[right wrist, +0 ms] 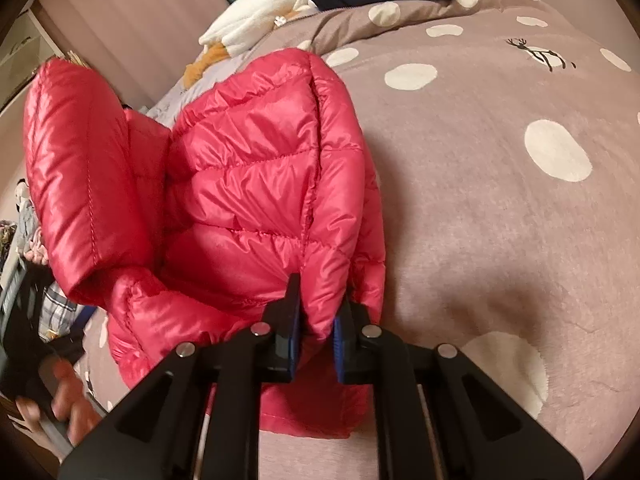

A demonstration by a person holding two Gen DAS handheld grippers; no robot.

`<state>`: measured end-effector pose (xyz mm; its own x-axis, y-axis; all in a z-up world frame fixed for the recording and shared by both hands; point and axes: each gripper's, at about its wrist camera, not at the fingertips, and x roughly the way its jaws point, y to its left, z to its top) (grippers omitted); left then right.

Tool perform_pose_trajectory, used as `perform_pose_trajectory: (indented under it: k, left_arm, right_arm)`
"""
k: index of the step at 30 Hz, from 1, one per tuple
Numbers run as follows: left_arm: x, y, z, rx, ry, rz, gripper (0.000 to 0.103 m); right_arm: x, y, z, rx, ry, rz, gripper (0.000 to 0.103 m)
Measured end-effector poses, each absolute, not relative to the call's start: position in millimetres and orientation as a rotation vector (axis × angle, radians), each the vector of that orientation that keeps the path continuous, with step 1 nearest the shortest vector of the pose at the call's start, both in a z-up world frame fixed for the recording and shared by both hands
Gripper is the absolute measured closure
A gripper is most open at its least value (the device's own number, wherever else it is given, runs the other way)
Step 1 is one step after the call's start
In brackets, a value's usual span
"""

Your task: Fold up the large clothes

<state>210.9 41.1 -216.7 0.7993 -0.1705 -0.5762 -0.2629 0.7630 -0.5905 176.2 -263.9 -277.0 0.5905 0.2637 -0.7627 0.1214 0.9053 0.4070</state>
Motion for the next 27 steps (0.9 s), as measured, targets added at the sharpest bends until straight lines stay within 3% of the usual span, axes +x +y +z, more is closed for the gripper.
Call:
perform_pose_trajectory:
  k: [9,12,16,19,27]
  left_arm:
    - [270,20,-256,-0.624,0.787,0.073,0.018]
    - [265,8,-248,-0.550,0.756,0.062,0.018]
    - [272,3,-251,-0.502,0.746,0.044,0.018]
    - [274,-1,-249,-0.467,0.747,0.032,0.019]
    - [273,-26,-244,-0.330,0.710,0.031,0.021]
  right_arm:
    - [178,-270,-274,0.453,0.948,0.088,0.090]
    - [167,-270,-248,0.374,0.835,0.002,0.081]
    - [154,-261,-207,0.273,0.655,-0.047,0.080]
    - [158,-252,-176,0.311,0.535,0.055,0.073]
    - [214,-218,-158,0.327,0.476,0.244,0.073]
